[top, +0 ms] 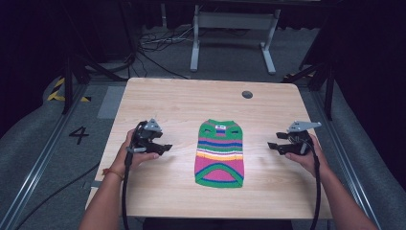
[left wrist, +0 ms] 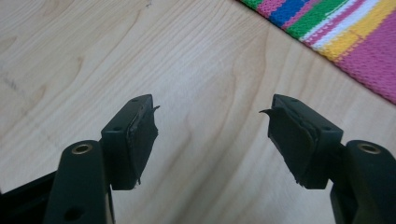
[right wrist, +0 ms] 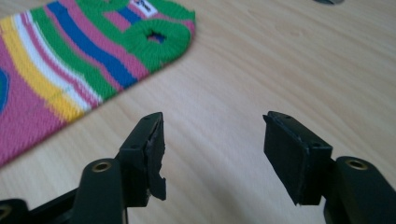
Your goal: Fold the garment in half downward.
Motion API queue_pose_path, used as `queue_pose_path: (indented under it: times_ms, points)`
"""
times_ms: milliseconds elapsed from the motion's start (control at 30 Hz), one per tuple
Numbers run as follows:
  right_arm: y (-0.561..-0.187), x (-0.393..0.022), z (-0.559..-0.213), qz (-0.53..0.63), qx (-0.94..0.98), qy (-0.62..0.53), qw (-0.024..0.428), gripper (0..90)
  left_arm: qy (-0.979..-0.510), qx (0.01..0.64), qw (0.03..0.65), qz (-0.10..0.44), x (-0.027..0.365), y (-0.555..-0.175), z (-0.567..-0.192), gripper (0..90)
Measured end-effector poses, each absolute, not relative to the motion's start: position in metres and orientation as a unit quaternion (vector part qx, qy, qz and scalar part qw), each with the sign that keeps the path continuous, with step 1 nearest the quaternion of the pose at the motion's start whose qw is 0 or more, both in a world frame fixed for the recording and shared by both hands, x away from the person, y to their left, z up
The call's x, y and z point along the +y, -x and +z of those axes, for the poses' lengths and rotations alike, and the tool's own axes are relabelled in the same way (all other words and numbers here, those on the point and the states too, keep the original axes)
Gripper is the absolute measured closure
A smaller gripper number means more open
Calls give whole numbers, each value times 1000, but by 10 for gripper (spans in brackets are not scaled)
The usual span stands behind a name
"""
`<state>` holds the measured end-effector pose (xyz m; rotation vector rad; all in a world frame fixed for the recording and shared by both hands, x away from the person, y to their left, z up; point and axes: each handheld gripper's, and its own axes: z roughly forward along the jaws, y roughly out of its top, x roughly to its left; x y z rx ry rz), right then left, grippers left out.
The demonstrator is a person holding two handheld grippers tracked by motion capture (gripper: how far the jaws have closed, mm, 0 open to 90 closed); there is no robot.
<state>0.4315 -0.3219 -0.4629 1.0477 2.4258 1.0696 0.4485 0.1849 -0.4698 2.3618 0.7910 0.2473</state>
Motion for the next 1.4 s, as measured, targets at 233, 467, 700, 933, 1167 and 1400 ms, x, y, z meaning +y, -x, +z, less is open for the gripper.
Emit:
queue_pose_path:
  times_ms: [233, 467, 700, 933, 1167, 1400]
  points:
    - [-462, -297, -461, 366, 846, -360, 146, 433, -893, 301, 325, 84, 163, -480, -477, 340]
    - [-490, -266, -465, 370, 848, -355, 136, 447, -886, 313, 333, 81, 138, -500, -481, 342]
    - [-506, -242, -472, 367, 850, -355, 128, 444, -871, 338, 344, 93, 115, -516, -484, 349]
    - [-519, -222, -480, 364, 848, -361, 132, 546, -862, 349, 357, 86, 94, -536, -487, 363]
    - [-530, -214, -493, 367, 838, -384, 126, 564, -864, 340, 362, 81, 74, -547, -488, 362]
    - [-536, -214, -503, 375, 824, -411, 105, 578, -857, 358, 365, 59, 63, -554, -504, 389]
